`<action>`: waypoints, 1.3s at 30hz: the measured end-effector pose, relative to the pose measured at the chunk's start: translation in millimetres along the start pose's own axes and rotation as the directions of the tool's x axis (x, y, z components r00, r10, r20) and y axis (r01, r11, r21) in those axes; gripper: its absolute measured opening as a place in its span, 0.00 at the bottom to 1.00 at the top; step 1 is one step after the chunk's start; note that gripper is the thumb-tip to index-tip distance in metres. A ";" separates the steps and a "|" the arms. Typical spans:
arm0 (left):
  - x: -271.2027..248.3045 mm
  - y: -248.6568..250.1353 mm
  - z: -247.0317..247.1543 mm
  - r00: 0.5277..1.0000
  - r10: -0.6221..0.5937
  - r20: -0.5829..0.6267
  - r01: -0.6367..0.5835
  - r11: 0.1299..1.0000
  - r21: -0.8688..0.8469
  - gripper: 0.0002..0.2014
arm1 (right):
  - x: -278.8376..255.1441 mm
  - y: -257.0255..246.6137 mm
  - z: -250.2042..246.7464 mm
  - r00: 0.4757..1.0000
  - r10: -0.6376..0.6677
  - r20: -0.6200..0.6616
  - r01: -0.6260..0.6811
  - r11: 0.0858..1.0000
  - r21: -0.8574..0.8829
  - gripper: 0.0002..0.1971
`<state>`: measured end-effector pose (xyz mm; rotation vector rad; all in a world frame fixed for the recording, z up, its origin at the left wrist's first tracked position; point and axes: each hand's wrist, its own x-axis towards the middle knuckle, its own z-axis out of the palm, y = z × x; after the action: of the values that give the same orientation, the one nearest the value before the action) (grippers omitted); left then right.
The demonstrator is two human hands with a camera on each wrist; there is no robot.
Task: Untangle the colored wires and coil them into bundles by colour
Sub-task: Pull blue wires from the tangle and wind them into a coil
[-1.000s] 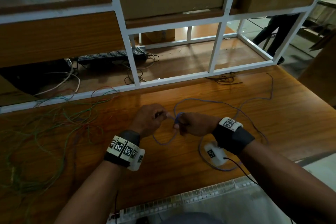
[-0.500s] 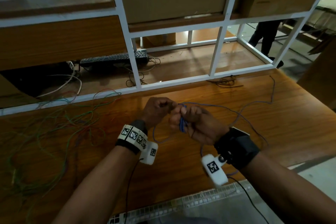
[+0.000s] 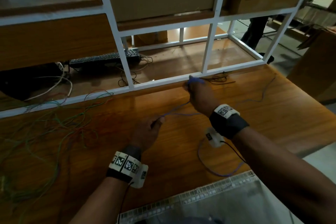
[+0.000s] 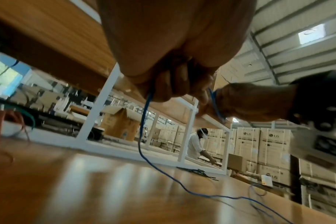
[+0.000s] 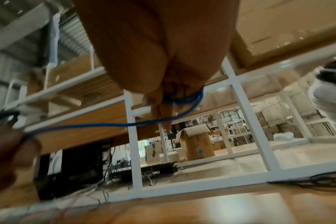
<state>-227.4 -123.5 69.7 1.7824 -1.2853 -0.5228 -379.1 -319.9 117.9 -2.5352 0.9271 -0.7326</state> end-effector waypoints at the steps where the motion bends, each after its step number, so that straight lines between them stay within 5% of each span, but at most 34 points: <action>1: 1.8 2.2 -7.7 0.999 0.033 -0.012 -0.032 0.998 0.062 0.11 | -6.3 2.2 4.9 0.989 -0.017 0.148 0.025 0.998 -0.052 0.10; 4: 11.8 3.8 -31.7 0.993 0.108 -0.041 -0.100 0.980 0.170 0.09 | -22.8 9.1 16.3 0.859 -0.070 0.507 0.146 0.983 -0.112 0.08; 7: 26.2 9.2 -54.1 0.980 0.191 -0.051 -0.169 0.945 0.281 0.10 | -41.1 -0.8 14.2 0.697 -0.111 0.708 0.184 0.983 -0.027 0.11; 10: 42.1 22.5 -65.5 0.961 0.273 -0.042 -0.248 0.919 0.308 0.09 | -53.8 -24.5 13.1 0.598 -0.150 0.787 0.079 0.989 0.129 0.12; 13: 58.3 36.9 -65.5 0.953 0.303 -0.029 -0.285 0.921 0.266 0.06 | -61.1 -50.0 1.6 0.578 -0.153 0.802 -0.159 0.943 0.294 0.14; 15: 68.7 38.6 -64.8 0.965 0.260 -0.031 -0.253 0.957 0.141 0.03 | -68.1 -58.7 -4.7 0.557 -0.248 0.792 -0.362 0.786 0.501 0.16; 17: 73.9 36.2 -64.9 0.980 0.181 -0.077 -0.184 0.982 -0.032 0.03 | -72.7 -59.7 -9.4 0.575 -0.366 0.732 -0.519 0.529 0.672 0.12; 20: 68.8 36.4 -59.0 0.973 0.178 -0.149 -0.205 0.960 -0.190 0.07 | -68.5 -58.0 -20.0 0.551 -0.525 0.649 -0.693 0.145 0.706 0.11; 23: 66.0 43.0 -44.8 0.975 0.152 -0.163 -0.196 0.934 -0.300 0.09 | -61.4 -64.3 -21.9 0.510 -0.614 0.603 -0.712 0.093 0.696 0.14; 26: 65.7 43.2 -38.3 0.982 0.108 -0.158 -0.156 0.928 -0.338 0.06 | -58.0 -72.0 -19.2 0.568 -0.629 0.531 -0.721 -0.070 0.690 0.12; 29: 56.0 38.0 -32.1 0.998 -0.023 -0.062 0.000 0.933 -0.361 0.06 | -45.4 -70.7 -21.3 0.740 -0.525 0.421 -0.635 -0.338 0.694 0.12; 32: 39.9 31.1 -6.5 0.994 -0.062 -0.089 0.031 0.949 -0.315 0.07 | -26.5 -69.0 -22.4 0.902 -0.273 0.333 -0.429 -0.496 0.755 0.14; 34: 29.8 30.0 13.6 0.995 -0.069 -0.076 0.036 0.926 -0.375 0.11 | -15.3 -62.8 -17.4 0.952 -0.080 0.295 -0.298 -0.453 0.840 0.20; 35: 26.0 27.8 21.3 0.995 -0.088 -0.047 0.061 0.910 -0.410 0.12 | -11.2 -56.9 -11.2 0.965 0.005 0.261 -0.242 -0.354 0.903 0.20; 37: 18.8 26.1 32.9 0.993 -0.121 0.014 0.115 0.901 -0.419 0.09 | -7.8 -44.4 5.2 0.982 0.144 0.123 -0.133 0.058 0.989 0.17; 39: 13.0 25.5 38.3 0.988 -0.133 0.079 0.153 0.909 -0.388 0.05 | -9.9 -30.5 23.4 0.978 0.192 -0.088 -0.030 0.541 0.840 0.14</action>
<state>-264.8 -153.1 71.6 1.5348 -0.9999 -0.8517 -357.1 -287.8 110.0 -1.5454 0.5513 -1.0490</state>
